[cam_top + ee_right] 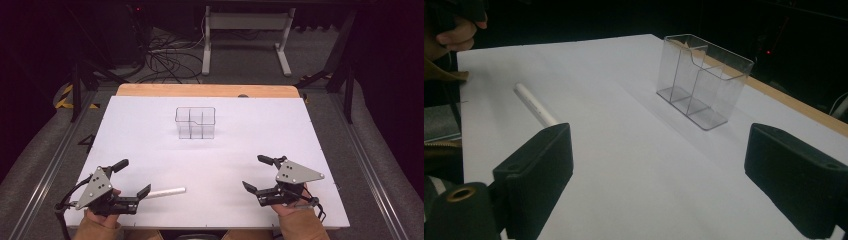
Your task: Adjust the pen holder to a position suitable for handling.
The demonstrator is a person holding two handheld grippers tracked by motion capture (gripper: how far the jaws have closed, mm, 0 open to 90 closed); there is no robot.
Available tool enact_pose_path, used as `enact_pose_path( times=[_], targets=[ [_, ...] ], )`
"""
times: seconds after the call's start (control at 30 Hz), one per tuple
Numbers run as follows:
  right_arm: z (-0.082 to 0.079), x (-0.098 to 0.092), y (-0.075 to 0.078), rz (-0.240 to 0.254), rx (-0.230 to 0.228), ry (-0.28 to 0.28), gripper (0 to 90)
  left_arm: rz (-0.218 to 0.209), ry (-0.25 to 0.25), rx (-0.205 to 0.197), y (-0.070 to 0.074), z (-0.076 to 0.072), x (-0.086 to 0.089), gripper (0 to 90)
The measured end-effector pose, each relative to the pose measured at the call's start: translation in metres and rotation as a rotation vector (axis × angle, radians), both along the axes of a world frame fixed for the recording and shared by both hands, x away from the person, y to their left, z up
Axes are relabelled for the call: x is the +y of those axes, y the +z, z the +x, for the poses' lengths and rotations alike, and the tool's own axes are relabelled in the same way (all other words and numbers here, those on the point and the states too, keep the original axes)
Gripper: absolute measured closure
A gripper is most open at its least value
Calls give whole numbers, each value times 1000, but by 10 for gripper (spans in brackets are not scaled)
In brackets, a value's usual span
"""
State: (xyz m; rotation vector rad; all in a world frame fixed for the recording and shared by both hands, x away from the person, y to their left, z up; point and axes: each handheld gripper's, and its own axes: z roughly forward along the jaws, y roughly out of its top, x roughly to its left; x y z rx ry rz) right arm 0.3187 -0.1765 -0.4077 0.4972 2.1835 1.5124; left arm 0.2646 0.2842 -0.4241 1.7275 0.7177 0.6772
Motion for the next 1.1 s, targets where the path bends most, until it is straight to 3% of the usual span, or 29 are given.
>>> enact_pose_path(
  times=[0.4, 0.67, 1.1],
  targets=[
    [19, 21, 23, -38, 19, 35, 133, -3, 0, 7, 0, 1, 1, 17],
    [35, 35, 41, -61, 2, 62, 145, -6, 1, 6, 0, 0, 0, 17],
    [50, 52, 55, -78, -7, 87, 146, -3, -2, 10, -1, 2, 0, 17]
  ],
)
